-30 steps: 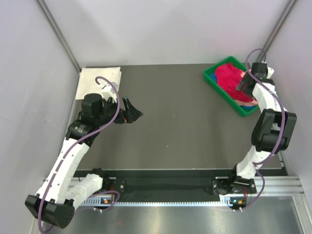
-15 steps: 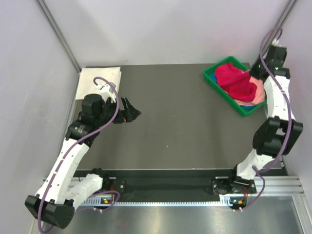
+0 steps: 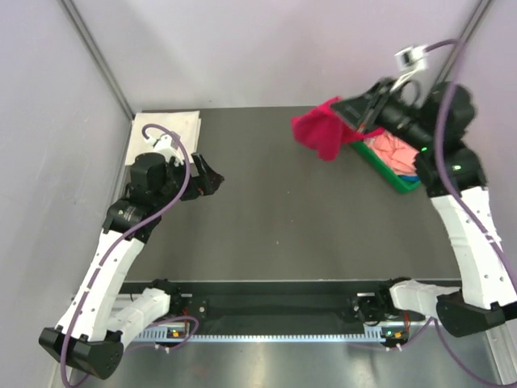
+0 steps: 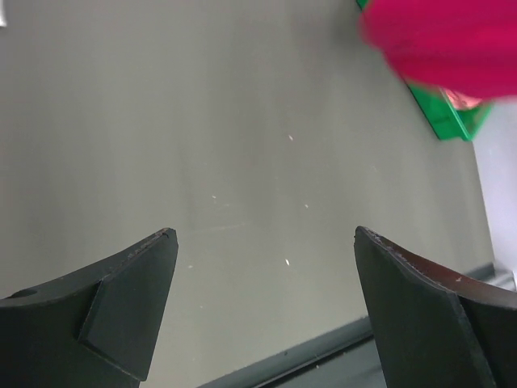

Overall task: Fold and stack the t-shirts
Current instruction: Move the tshirt to the center of the board, then flatten the tshirt out

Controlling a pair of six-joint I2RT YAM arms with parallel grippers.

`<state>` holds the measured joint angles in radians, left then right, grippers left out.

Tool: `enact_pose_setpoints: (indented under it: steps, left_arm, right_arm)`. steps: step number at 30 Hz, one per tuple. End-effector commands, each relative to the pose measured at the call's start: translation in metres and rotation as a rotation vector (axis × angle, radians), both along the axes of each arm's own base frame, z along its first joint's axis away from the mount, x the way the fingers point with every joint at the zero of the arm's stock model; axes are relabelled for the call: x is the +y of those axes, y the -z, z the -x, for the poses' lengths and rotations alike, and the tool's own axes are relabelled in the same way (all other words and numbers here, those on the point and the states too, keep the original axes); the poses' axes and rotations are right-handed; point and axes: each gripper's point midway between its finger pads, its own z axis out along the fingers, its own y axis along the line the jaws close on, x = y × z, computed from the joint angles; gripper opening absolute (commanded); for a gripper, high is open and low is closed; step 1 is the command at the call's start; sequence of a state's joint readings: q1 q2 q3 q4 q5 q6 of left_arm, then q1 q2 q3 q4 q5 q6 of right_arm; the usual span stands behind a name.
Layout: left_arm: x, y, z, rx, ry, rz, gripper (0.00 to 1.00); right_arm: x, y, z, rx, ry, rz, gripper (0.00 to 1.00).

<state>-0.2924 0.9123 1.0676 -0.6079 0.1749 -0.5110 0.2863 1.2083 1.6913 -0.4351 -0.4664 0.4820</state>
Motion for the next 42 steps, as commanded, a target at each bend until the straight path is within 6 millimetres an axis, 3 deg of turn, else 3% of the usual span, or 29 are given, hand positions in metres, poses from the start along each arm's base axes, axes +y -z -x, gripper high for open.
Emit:
enact_pose_setpoints:
  steps: [1, 3, 4, 6, 7, 9, 11, 13, 14, 16, 17, 18, 20, 22, 23, 25, 26, 28, 29, 32, 35, 42]
  left_arm:
    - [0.015, -0.011, 0.0, -0.009, -0.081, -0.02, 0.95]
    - [0.015, -0.001, 0.002, 0.025, -0.087, -0.02, 0.95]
    - [0.014, 0.002, 0.002, 0.036, -0.09, -0.015, 0.95]
    - [0.013, 0.012, 0.003, 0.06, -0.088, -0.013, 0.94]
    - [0.012, 0.015, 0.003, 0.064, -0.084, -0.012, 0.94]
    - [0.009, 0.024, 0.002, 0.064, -0.06, -0.019, 0.93]
    - [0.007, 0.036, 0.001, 0.072, -0.035, -0.034, 0.93]
    - [-0.006, 0.04, -0.007, 0.064, 0.017, -0.004, 0.91]
    - [-0.012, 0.047, -0.011, 0.078, 0.032, 0.009, 0.9]
    - [-0.034, 0.064, -0.023, 0.128, 0.076, 0.0, 0.87]
    - [-0.054, 0.061, -0.023, 0.123, 0.122, -0.024, 0.86]
    - [-0.065, 0.081, -0.031, 0.174, 0.131, -0.067, 0.85]
    - [-0.09, 0.097, -0.038, 0.217, 0.168, -0.102, 0.82]
    - [-0.105, 0.104, -0.043, 0.236, 0.189, -0.084, 0.8]
    - [-0.111, 0.109, -0.043, 0.246, 0.2, -0.082, 0.79]
    - [-0.122, 0.124, -0.039, 0.28, 0.227, -0.097, 0.78]
    - [-0.128, 0.137, -0.036, 0.296, 0.237, -0.119, 0.77]
    - [-0.131, 0.151, -0.032, 0.318, 0.244, -0.144, 0.77]
    - [-0.133, 0.167, -0.026, 0.351, 0.254, -0.164, 0.77]
    - [-0.141, 0.193, -0.012, 0.412, 0.286, -0.185, 0.73]
    - [-0.144, 0.211, -0.002, 0.444, 0.301, -0.207, 0.72]
    - [-0.15, 0.227, 0.001, 0.455, 0.311, -0.216, 0.71]
  right_arm:
    - [0.046, 0.108, -0.006, 0.248, -0.118, 0.046, 0.01]
    - [0.066, 0.149, 0.007, 0.313, -0.156, 0.082, 0.08]
    - [0.073, 0.196, 0.015, 0.404, -0.179, 0.123, 0.12]
    - [0.09, 0.24, 0.035, 0.479, -0.246, 0.2, 0.29]
    - [0.088, 0.262, 0.04, 0.515, -0.239, 0.254, 0.34]
    - [0.071, 0.281, 0.036, 0.543, -0.131, 0.333, 0.44]
    - [0.044, 0.277, 0.022, 0.511, 0.0, 0.373, 0.57]
    - [0.006, 0.274, -0.001, 0.492, 0.197, 0.429, 0.61]
    - [-0.024, 0.274, -0.018, 0.504, 0.324, 0.435, 0.62]
    - [-0.075, 0.277, -0.044, 0.543, 0.517, 0.392, 0.62]
    - [-0.088, 0.278, -0.052, 0.555, 0.564, 0.368, 0.62]
    - [-0.101, 0.28, -0.064, 0.554, 0.618, 0.342, 0.62]
    - [-0.128, 0.292, -0.085, 0.587, 0.724, 0.294, 0.61]
    - [-0.133, 0.292, -0.101, 0.603, 0.75, 0.254, 0.6]
    - [-0.138, 0.308, -0.112, 0.642, 0.763, 0.262, 0.59]
    - [-0.141, 0.307, -0.13, 0.652, 0.787, 0.234, 0.58]
    - [-0.146, 0.322, -0.138, 0.689, 0.801, 0.235, 0.57]
    - [-0.144, 0.319, -0.155, 0.679, 0.788, 0.189, 0.56]
    - [-0.148, 0.329, -0.161, 0.702, 0.799, 0.187, 0.55]
    - [-0.154, 0.333, -0.181, 0.688, 0.835, 0.153, 0.55]
    - [-0.151, 0.341, -0.195, 0.698, 0.814, 0.116, 0.54]
    - [-0.139, 0.347, -0.222, 0.685, 0.761, 0.059, 0.53]
